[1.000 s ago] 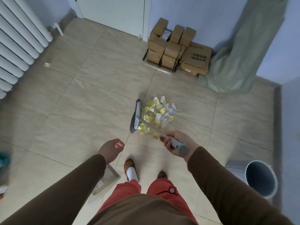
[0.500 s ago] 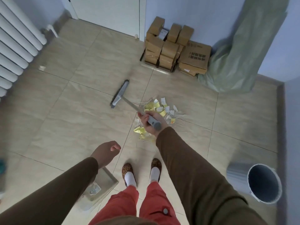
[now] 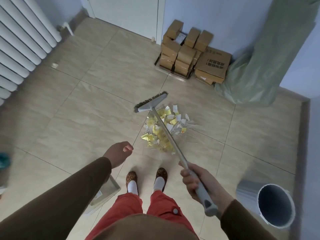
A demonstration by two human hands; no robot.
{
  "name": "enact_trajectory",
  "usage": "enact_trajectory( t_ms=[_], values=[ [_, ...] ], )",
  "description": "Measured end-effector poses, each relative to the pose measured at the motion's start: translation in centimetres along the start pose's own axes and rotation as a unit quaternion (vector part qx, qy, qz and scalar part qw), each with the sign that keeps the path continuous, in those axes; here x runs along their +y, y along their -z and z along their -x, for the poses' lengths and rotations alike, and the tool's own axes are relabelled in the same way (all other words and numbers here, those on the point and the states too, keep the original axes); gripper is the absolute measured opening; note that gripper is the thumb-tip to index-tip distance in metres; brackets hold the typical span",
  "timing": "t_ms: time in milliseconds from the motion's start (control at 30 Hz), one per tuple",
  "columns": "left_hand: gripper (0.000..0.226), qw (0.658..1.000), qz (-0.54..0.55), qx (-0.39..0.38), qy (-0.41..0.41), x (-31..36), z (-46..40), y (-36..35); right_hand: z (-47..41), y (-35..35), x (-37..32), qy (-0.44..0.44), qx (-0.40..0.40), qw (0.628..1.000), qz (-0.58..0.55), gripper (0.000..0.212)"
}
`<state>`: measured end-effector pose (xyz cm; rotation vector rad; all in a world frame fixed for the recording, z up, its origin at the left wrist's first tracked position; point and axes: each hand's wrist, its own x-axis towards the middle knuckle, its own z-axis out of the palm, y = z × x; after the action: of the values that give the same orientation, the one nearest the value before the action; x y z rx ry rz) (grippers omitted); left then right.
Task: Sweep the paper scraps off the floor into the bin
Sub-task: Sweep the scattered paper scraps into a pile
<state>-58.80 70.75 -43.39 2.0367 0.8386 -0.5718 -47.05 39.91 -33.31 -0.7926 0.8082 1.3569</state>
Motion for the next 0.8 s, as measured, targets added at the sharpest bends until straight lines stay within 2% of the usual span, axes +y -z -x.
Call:
enact_trajectory(
  t_ms=[33, 100, 167, 267, 367, 433, 800],
  values=[
    [0.012, 1.0, 0.0, 0.003, 0.002, 0.0, 0.2, 0.1, 0.8, 0.7, 0.6, -0.001, 0.042, 0.996, 0.077, 0.029],
    [0.012, 1.0, -0.001, 0.01, 0.0, 0.0, 0.8, 0.5, 1.3, 1.2, 1.2, 0.044, 0.129, 0.958, 0.251, 0.032],
    [0.015, 1.0, 0.004, 0.021, -0.012, -0.2, 1.6, 0.9, 1.4, 0.7, 1.2, 0.08, 0.163, 0.924, 0.336, 0.033],
    [0.015, 0.999, 0.006, 0.034, -0.033, -0.9, 3.0, 1.7, 1.4, -0.1, 2.4, 0.085, 0.158, 0.925, 0.334, 0.027],
    [0.014, 0.998, 0.003, 0.046, -0.046, -2.9, 4.9, 2.7, 1.4, -0.4, 6.0, 0.103, 0.173, 0.894, 0.4, 0.023],
    [0.013, 0.997, 0.008, 0.051, -0.055, -4.9, 6.7, 3.5, 1.3, -0.5, 9.1, 0.107, 0.171, 0.905, 0.376, 0.02],
    [0.014, 0.982, -0.02, 0.097, -0.161, -20.0, 21.7, 10.1, -0.3, -2.5, 32.4, 0.182, 0.19, 0.887, 0.381, 0.013]
  ],
)
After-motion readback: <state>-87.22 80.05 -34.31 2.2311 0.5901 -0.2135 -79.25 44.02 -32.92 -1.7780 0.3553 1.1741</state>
